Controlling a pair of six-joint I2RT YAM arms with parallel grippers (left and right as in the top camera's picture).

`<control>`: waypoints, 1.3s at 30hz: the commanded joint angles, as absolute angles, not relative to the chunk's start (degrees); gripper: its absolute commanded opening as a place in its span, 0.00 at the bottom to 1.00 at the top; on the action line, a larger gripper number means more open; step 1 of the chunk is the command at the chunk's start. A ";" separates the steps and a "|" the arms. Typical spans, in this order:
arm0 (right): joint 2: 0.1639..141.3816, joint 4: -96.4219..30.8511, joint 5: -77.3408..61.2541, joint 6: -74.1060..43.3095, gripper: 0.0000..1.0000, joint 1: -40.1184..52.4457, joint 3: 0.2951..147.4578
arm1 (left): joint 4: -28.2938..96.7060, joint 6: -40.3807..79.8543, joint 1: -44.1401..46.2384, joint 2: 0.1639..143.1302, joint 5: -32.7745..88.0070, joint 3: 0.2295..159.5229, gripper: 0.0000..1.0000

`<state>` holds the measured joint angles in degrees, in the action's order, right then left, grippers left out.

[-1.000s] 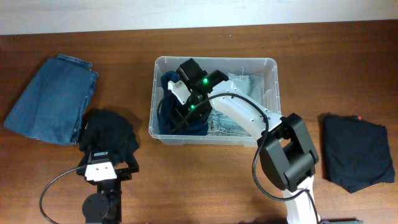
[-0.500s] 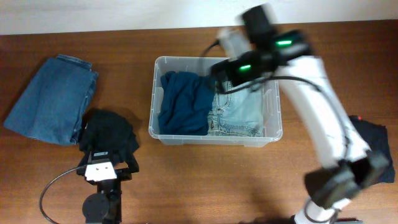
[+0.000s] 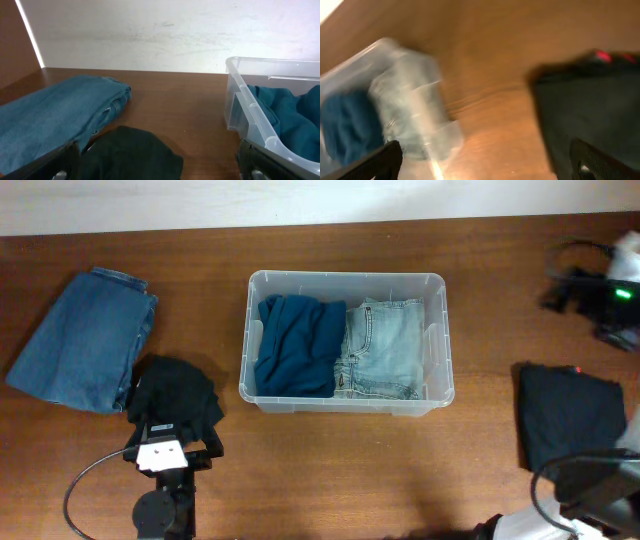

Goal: Pack container
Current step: 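Release the teal shirt and move the right gripper to the right, then grasp the black garment on the right with the right gripper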

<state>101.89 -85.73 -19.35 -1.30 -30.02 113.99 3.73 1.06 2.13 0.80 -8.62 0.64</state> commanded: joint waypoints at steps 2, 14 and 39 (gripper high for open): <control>101.71 -85.19 -17.82 -3.44 0.98 -40.99 108.77 | 3.95 0.36 2.26 0.40 -8.82 0.54 1.00; 101.71 -66.89 -5.93 -18.37 0.99 -53.04 82.02 | 3.95 0.36 2.26 0.40 -8.82 0.54 1.00; 101.73 -46.76 -0.82 -27.99 0.98 -56.97 59.22 | 3.95 0.36 2.26 0.40 -8.82 0.54 0.99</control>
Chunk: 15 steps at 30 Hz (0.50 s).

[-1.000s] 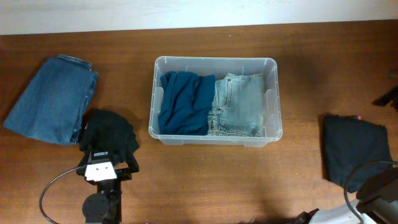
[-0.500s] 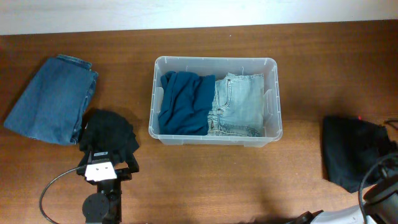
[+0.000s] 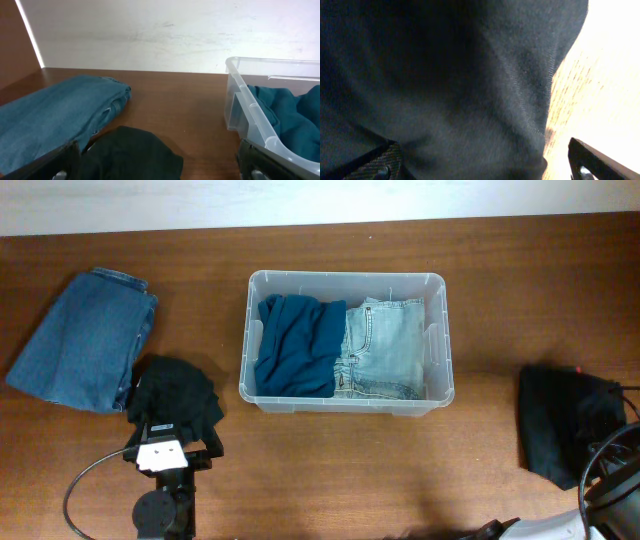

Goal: Pack container
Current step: 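Grasp the black garment on the right with the right gripper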

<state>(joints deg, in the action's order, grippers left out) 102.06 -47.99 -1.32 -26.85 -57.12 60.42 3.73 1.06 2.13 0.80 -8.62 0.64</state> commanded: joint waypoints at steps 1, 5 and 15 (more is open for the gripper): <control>101.71 -46.39 -0.84 -27.99 0.98 -56.97 59.11 | 3.95 0.36 2.26 0.40 -8.82 0.54 0.99; 101.73 -45.45 -1.50 -27.99 0.98 -56.97 59.02 | 3.95 0.36 2.26 0.40 -8.82 0.54 1.00; 101.73 -43.79 -3.51 -27.97 0.92 -56.97 58.52 | 3.95 0.36 2.26 0.40 -8.82 0.54 0.99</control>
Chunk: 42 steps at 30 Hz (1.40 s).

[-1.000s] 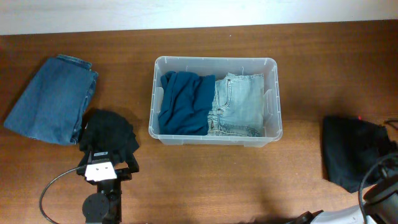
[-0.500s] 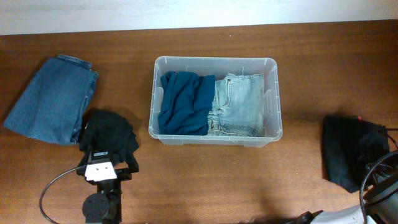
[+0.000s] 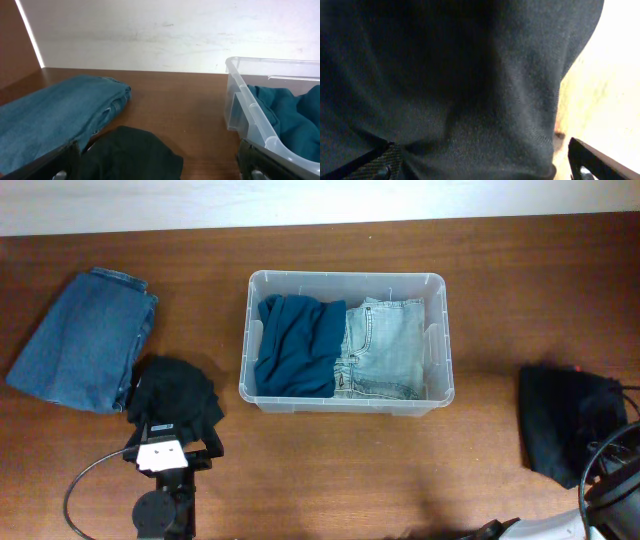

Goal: Pack container
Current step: 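Grasp the black garment on the right with the right gripper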

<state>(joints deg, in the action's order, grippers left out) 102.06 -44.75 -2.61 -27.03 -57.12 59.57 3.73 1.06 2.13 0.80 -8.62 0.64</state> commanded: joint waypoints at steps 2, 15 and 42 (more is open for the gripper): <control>101.73 -42.33 -4.56 -27.97 0.75 -56.97 57.34 | 3.95 0.36 2.26 0.40 -8.82 0.54 0.99; 101.73 -38.09 -11.90 -27.92 0.04 -56.97 53.95 | 3.95 0.36 2.26 0.40 -8.82 0.54 0.99; 90.76 -48.29 -25.08 -18.22 0.04 -49.63 71.77 | 3.95 0.36 2.26 0.40 -8.82 0.54 0.99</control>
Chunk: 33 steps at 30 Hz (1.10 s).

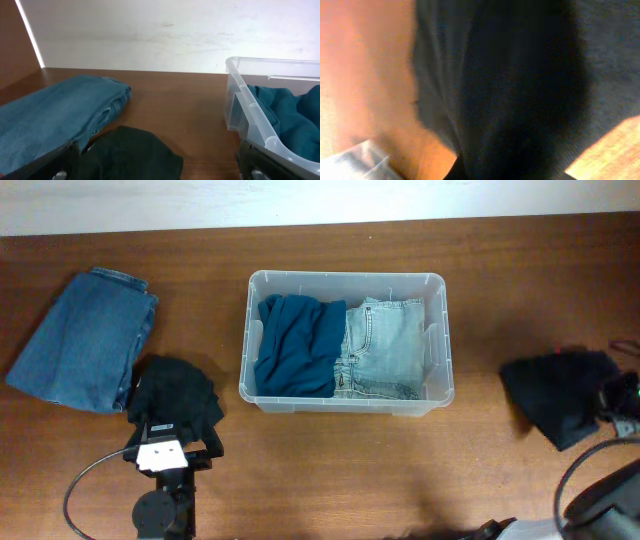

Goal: Pack container
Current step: 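Grasp the black garment on the right with the right gripper, then carry the black garment over the bin's right half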

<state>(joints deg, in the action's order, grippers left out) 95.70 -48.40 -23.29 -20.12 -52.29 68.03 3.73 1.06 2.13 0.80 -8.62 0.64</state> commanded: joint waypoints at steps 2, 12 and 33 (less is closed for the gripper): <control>88.33 -48.42 -25.06 -18.17 0.04 -47.44 73.87 | 3.92 0.36 2.26 0.40 -8.82 0.54 1.00; 83.92 -55.86 -25.12 -12.27 0.04 -32.58 91.18 | 3.95 0.36 2.26 0.40 -8.82 0.54 0.99; 89.65 -57.34 -17.54 4.51 0.04 11.97 106.67 | 3.95 0.36 2.26 0.40 -8.82 0.54 0.99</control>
